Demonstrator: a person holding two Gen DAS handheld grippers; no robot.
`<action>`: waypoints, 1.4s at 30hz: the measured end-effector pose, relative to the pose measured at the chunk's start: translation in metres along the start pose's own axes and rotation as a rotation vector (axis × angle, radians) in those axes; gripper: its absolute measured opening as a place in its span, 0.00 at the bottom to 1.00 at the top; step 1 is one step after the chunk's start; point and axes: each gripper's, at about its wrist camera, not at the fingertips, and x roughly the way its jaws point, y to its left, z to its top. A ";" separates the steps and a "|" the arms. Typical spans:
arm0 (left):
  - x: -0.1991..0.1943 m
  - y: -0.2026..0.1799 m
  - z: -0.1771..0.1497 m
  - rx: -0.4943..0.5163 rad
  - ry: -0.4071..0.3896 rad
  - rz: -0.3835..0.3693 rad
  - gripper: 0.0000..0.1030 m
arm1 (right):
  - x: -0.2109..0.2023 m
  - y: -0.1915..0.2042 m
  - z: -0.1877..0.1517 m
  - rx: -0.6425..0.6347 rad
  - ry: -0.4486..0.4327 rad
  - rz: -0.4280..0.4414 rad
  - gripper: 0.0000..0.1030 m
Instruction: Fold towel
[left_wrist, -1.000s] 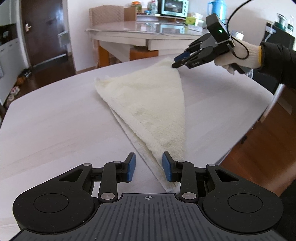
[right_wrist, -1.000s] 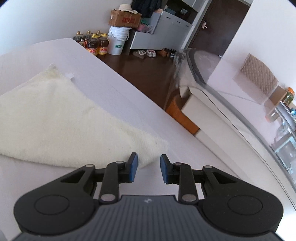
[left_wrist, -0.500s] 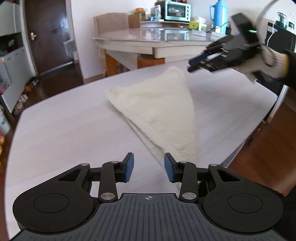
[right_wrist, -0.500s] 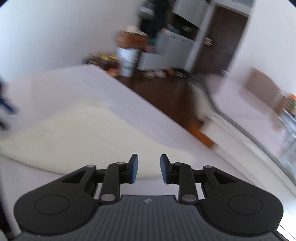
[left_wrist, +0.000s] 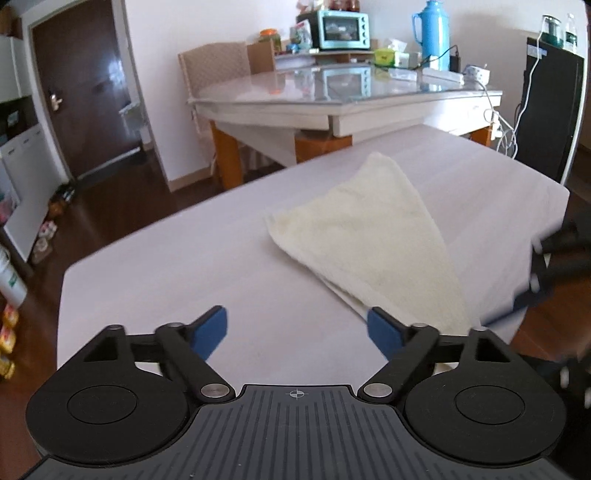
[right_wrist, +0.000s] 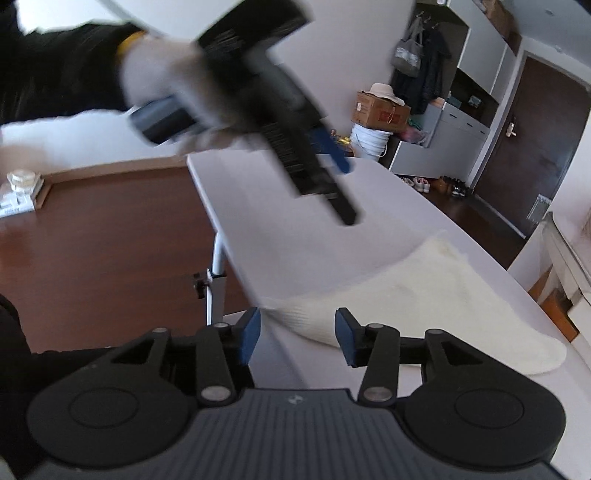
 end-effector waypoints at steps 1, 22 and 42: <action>0.000 0.001 0.001 -0.002 -0.005 -0.006 0.90 | 0.004 0.007 0.001 -0.020 0.009 -0.019 0.48; 0.020 0.011 0.013 0.164 -0.032 0.005 0.91 | -0.027 0.010 0.006 0.078 -0.022 0.075 0.09; 0.099 0.036 0.028 0.283 0.082 -0.037 0.92 | -0.080 -0.049 -0.002 0.219 -0.122 0.280 0.09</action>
